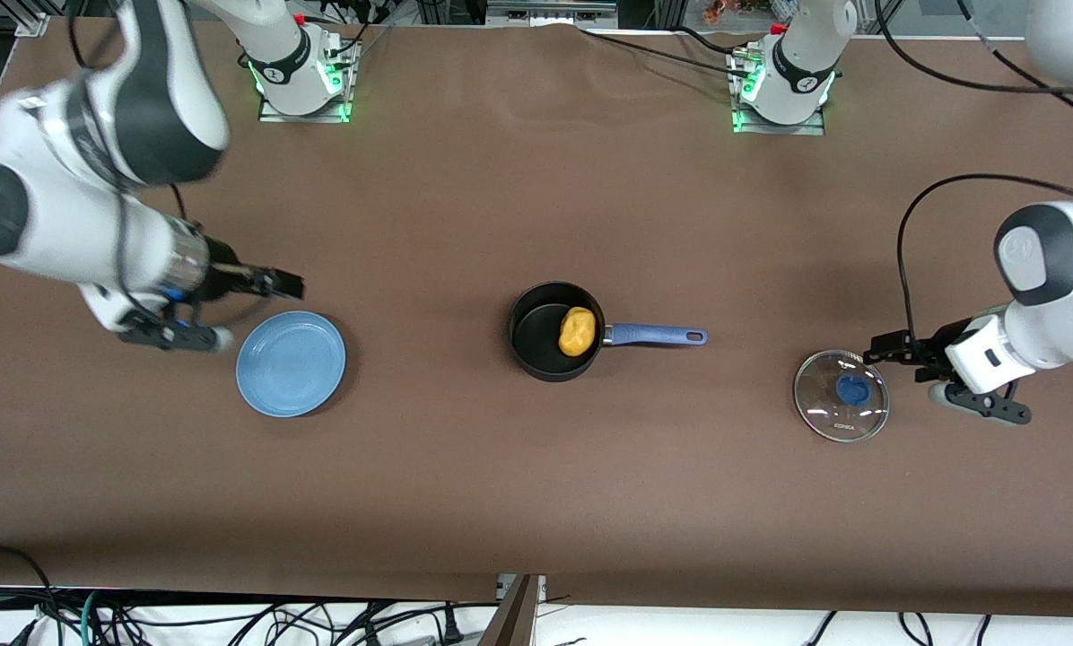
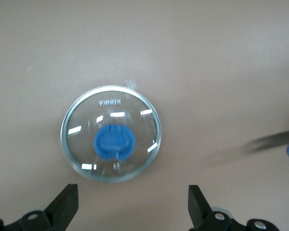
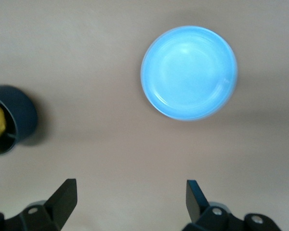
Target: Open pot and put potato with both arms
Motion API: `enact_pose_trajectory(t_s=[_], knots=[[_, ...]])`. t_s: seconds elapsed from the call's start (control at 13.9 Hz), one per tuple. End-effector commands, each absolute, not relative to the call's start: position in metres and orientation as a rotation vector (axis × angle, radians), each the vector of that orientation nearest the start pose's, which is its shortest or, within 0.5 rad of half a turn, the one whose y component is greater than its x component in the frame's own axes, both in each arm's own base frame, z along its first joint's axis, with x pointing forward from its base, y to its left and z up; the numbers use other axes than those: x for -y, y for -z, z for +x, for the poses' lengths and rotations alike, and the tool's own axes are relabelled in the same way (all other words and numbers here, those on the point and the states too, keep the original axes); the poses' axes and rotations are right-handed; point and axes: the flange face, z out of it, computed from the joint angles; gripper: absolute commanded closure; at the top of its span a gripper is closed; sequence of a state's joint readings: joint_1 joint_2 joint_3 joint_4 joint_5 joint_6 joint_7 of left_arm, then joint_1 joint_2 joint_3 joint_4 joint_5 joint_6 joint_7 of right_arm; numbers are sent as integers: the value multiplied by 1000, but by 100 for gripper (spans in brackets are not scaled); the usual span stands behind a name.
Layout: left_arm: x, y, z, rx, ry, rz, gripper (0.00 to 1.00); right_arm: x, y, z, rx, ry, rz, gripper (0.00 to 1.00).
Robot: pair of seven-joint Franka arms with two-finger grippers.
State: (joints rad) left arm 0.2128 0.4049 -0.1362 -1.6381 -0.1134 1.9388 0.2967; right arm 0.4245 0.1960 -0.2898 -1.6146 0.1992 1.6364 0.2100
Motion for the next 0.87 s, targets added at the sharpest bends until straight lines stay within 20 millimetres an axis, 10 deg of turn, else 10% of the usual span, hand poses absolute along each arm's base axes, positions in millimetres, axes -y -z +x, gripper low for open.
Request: enact_pose_trajectory(t_s=[0.0,0.58,0.79], knots=[[-31,-442,637,-74,-166,-3234,0,-92,-537,526,-76,-254,-3050,0],[-27,-591,596,-112,-188,-3069,0,-87,-604,506,81,-229,-3133,0],[-18,-594,591,-29,-209,-3111,0,-89,-607,511,116,-241,-3136,0]])
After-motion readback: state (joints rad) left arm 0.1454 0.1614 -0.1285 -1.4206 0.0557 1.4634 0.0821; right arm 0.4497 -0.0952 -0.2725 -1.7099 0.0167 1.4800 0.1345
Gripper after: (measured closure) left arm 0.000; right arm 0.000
